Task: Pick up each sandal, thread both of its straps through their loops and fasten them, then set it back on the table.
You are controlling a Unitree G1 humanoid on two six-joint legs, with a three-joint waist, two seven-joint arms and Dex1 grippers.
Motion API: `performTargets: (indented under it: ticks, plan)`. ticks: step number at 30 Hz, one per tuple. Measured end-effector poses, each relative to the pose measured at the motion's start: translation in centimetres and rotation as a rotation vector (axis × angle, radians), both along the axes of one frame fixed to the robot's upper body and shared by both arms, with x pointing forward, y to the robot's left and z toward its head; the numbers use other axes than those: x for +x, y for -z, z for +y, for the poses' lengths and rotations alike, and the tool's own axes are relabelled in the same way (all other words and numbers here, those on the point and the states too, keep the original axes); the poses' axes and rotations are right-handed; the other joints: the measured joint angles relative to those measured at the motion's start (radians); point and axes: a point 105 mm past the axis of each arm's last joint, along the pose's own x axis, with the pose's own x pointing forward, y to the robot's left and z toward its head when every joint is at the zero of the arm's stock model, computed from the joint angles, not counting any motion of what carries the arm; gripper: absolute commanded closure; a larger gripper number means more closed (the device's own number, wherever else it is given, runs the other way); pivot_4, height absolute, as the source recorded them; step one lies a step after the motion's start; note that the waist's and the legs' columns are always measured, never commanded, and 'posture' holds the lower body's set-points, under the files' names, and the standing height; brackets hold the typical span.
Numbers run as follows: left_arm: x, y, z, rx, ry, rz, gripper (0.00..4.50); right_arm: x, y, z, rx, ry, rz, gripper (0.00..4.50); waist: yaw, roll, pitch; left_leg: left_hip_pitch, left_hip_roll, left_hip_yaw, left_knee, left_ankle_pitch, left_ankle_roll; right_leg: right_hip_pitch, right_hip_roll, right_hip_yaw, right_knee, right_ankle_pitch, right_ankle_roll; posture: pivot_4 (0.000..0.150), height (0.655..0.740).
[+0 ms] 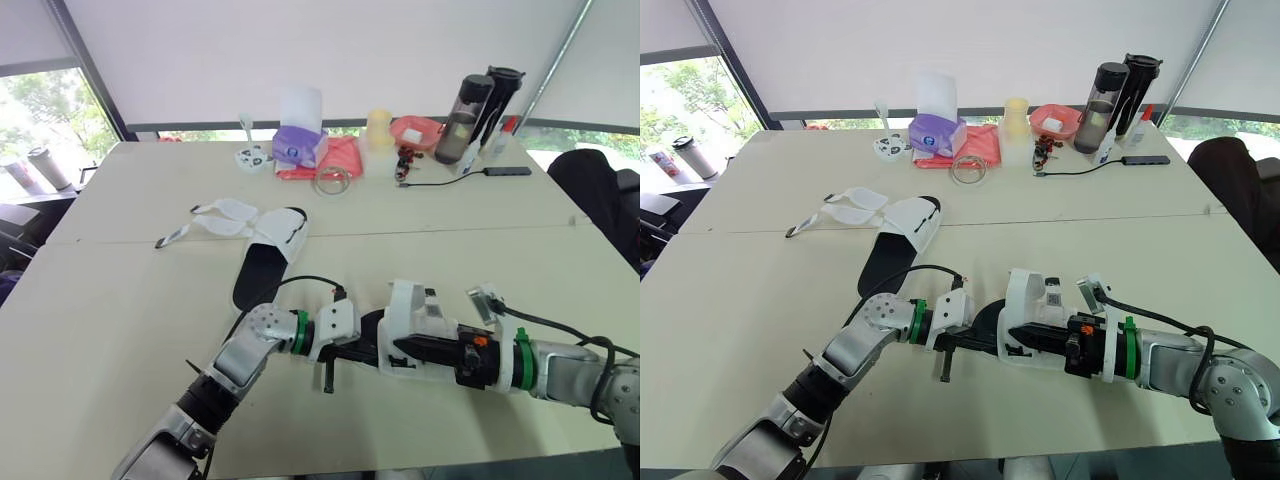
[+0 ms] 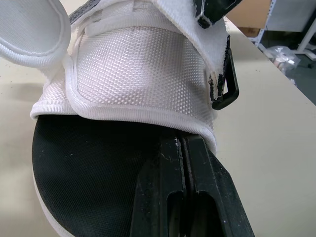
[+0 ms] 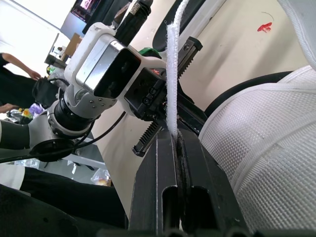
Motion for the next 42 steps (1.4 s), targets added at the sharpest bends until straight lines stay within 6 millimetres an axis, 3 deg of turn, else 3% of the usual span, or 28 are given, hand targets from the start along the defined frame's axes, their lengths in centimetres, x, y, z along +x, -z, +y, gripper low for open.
performTargets:
  ticks: [21, 29, 42]
  plan:
    - [0.0, 0.0, 0.0, 0.0, -0.003, -0.001, 4.5, 0.3, 0.0, -0.1, -0.073, -0.016, -0.073, 4.45, 0.0, 0.0, 0.0, 0.0, 0.0, 0.0, 0.0, 0.0, 0.0, 0.0, 0.0, 0.0, 0.0, 0.0, 0.0, 0.15, 0.74]
    - [0.0, 0.0, -0.1, -0.001, -0.002, -0.002, 4.5, -0.7, -0.2, -1.1, -0.122, -0.093, -0.048, 4.45, 0.001, 0.0, 0.0, 0.0, 0.0, 0.0, 0.0, 0.0, 0.0, 0.0, 0.0, 0.0, 0.0, 0.0, 0.0, 0.15, 0.74]
    - [0.1, -0.1, -0.2, -0.004, -0.007, -0.004, 4.5, 1.1, -0.3, -1.7, -0.209, -0.118, -0.126, 4.45, 0.0, 0.0, 0.0, 0.0, 0.0, 0.0, 0.001, 0.0, 0.0, 0.0, 0.0, 0.0, 0.0, 0.0, 0.0, 0.15, 0.74]
